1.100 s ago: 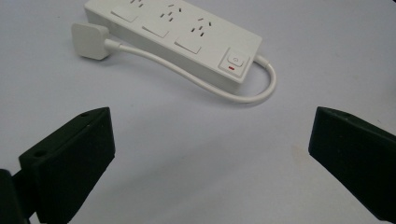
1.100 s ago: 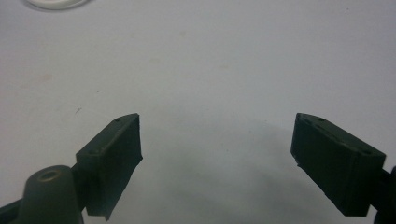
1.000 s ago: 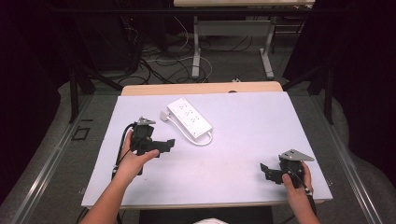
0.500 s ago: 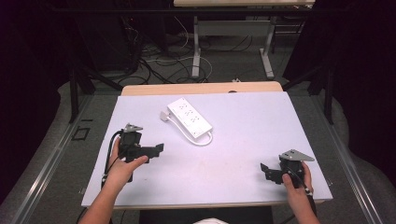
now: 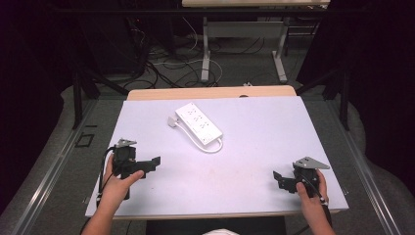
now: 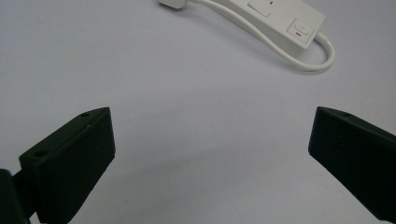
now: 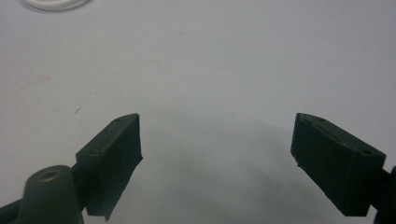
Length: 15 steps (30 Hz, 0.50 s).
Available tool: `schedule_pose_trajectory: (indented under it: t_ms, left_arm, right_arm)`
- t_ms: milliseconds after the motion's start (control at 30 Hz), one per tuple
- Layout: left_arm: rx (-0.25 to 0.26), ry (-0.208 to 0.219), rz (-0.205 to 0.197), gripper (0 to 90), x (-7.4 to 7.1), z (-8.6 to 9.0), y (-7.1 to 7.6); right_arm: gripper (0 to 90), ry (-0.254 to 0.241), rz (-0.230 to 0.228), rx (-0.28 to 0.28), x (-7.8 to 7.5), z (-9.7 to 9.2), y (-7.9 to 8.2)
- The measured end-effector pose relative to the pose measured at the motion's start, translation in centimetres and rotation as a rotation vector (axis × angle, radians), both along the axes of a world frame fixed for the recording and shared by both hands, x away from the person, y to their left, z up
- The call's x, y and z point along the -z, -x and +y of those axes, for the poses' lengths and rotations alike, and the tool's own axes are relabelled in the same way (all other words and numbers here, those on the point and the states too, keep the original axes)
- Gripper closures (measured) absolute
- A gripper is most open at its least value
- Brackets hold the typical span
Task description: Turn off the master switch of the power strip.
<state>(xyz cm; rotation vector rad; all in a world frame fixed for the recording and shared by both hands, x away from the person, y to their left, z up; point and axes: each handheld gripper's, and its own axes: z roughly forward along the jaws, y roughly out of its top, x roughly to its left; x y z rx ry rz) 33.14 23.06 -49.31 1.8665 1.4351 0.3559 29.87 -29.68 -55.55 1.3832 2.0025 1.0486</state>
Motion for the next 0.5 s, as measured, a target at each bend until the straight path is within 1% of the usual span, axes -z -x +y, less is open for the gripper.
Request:
schedule_pose_trajectory:
  t_ms: [167,200,233,300,367,400,467,500]
  left_arm:
    - [-0.023,0.012,0.013,0.6,0.8,1.0,0.4]
    - [-0.028,0.009,0.022,0.6,0.9,1.3,0.4]
    - [-0.030,0.003,0.021,0.6,1.1,1.5,0.5]
    - [-0.049,0.005,0.027,0.6,1.5,1.9,0.6]
    - [-0.054,-0.004,0.034,0.6,1.8,2.3,0.6]
    - [-0.065,0.009,0.038,0.6,1.9,2.5,0.7]
    - [-0.073,0.013,0.030,0.6,2.3,2.9,0.8]
    - [-0.076,0.020,0.035,0.6,2.4,3.1,0.8]
  right_arm:
    - [15.5,0.002,-0.002,-0.001,0.0,0.0,0.0]
    - [15.5,0.003,-0.002,-0.001,0.0,0.0,0.0]
    - [15.5,0.002,-0.002,0.000,0.0,0.0,0.0]
    - [15.5,0.004,-0.003,-0.001,0.0,0.0,0.0]
    - [15.5,0.002,0.000,0.000,0.0,0.0,0.0]
    - [15.5,0.002,-0.001,0.000,0.0,0.0,0.0]
    - [15.5,0.002,0.000,-0.001,0.0,0.0,0.0]
    - [15.5,0.003,0.000,0.000,0.0,0.0,0.0]
